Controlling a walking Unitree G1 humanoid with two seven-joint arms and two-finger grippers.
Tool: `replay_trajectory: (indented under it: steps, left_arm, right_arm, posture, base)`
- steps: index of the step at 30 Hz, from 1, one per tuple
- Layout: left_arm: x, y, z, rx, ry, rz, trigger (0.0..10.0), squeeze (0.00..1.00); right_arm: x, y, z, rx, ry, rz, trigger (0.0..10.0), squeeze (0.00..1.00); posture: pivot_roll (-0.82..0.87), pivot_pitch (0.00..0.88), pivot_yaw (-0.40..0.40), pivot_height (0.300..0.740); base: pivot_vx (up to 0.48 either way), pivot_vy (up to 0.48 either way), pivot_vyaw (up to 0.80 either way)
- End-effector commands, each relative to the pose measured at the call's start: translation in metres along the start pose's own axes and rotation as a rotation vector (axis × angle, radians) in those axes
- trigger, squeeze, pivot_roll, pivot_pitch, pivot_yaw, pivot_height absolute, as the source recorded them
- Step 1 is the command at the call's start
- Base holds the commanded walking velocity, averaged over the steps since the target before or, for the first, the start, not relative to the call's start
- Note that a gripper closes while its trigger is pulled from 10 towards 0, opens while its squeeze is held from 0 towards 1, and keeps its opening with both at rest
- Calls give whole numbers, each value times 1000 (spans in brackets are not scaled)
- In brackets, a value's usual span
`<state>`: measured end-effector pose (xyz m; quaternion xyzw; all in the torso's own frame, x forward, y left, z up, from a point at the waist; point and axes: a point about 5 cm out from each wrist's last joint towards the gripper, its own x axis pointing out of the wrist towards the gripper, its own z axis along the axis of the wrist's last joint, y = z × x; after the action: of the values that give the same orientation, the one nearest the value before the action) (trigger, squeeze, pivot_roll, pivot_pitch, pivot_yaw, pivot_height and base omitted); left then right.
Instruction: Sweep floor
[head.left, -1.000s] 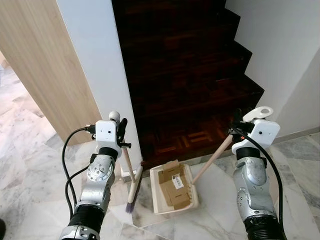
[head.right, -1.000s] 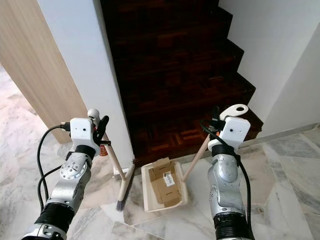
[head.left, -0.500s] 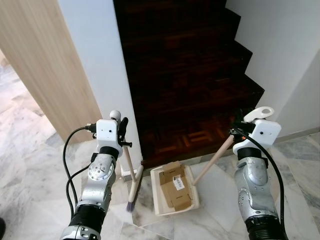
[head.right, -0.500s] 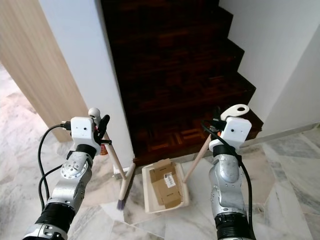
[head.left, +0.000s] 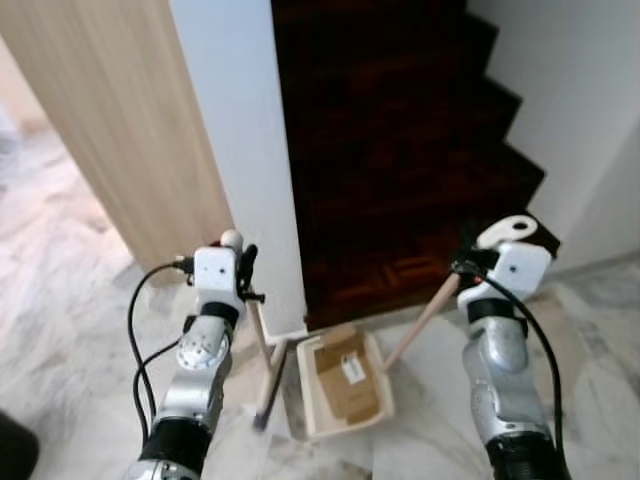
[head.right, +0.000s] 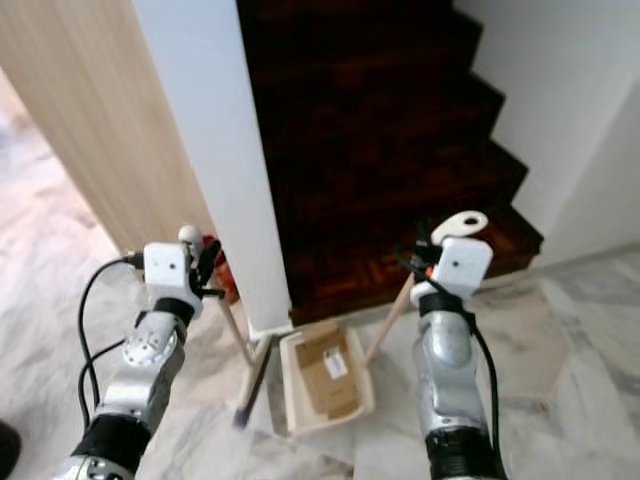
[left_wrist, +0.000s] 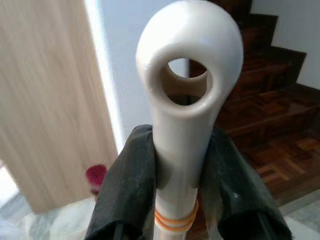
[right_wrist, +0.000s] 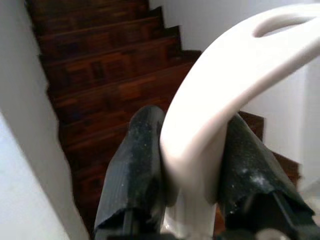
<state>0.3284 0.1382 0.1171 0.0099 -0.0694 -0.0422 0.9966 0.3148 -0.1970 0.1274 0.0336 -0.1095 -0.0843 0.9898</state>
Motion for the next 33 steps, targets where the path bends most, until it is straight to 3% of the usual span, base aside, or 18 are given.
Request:
replay_trajectory:
  steps: [1, 29, 33]
  left_arm:
    - [3, 9, 11, 18, -46, 26, 10000, 0]
    - [1, 5, 9, 11, -43, 6, 10000, 0]
    - [2, 4, 9, 10, -44, 4, 10000, 0]
  right_arm:
    - [7, 16, 15, 21, -73, 44, 10000, 0]
    - [5, 20, 11, 11, -64, 75, 10000, 0]
    - [5, 22, 11, 1, -63, 82, 10000, 0]
  posture:
    - [-78, 0, 61, 740]
    - [-79, 0, 55, 740]
    - [-77, 0, 55, 740]
  base:
    - [0, 352, 0]
    - [0, 351, 0]
    - [0, 351, 800]
